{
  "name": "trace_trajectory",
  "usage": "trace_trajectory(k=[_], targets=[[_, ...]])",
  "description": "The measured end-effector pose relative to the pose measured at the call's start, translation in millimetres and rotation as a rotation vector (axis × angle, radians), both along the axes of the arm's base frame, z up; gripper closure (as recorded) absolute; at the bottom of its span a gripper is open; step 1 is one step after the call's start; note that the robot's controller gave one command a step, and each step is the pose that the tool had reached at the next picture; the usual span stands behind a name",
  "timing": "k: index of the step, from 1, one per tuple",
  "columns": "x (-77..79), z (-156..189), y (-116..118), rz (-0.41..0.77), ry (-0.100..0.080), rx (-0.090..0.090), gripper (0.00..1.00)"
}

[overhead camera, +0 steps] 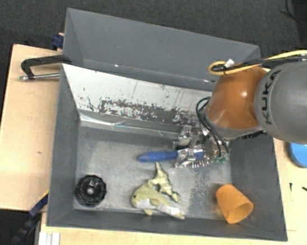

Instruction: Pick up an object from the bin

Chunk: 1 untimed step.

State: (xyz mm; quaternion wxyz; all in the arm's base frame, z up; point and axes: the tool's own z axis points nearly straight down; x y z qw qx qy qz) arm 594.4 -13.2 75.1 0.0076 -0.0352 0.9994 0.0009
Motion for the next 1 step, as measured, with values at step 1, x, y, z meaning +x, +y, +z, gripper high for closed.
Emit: trace_trajectory(k=[1], targets=[[-2.2, 149.7, -1.8, -0.019, 0.002, -0.001, 1.00]])
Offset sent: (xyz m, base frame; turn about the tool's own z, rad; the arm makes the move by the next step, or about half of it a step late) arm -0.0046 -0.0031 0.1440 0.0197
